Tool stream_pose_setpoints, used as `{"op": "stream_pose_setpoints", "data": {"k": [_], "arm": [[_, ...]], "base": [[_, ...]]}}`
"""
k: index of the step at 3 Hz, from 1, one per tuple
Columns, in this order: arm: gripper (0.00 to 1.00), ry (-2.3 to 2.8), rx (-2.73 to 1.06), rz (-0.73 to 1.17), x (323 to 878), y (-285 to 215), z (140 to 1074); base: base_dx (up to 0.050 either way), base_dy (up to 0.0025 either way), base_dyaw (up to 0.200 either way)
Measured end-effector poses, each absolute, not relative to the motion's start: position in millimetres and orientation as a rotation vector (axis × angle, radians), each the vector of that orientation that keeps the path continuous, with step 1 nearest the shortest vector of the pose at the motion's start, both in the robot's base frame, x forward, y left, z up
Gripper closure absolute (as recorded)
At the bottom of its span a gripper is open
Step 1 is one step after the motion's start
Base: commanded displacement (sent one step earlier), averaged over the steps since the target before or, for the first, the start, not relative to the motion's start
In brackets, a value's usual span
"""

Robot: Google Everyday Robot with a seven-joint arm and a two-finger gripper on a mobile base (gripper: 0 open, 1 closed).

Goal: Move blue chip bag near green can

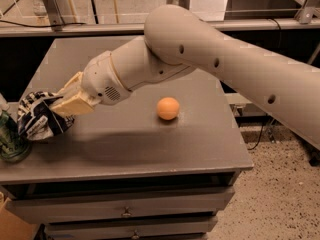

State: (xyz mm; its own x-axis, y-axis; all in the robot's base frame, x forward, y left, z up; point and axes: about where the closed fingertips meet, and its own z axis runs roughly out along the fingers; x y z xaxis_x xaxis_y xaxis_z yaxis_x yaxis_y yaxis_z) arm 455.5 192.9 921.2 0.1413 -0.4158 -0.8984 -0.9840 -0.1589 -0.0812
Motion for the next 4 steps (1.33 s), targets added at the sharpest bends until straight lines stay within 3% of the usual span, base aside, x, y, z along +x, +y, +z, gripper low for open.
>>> {"op": "stream_pose_setpoints", "data": {"k": [3, 4], "arm": [[0.0, 1.38, -1.713, 0.963, 457, 198, 904], [0.0, 1.381, -1.714, 0.962, 457, 198, 903]], "base": [[0.0, 0.0, 0.0], [0.0, 0.0, 0.0]]}}
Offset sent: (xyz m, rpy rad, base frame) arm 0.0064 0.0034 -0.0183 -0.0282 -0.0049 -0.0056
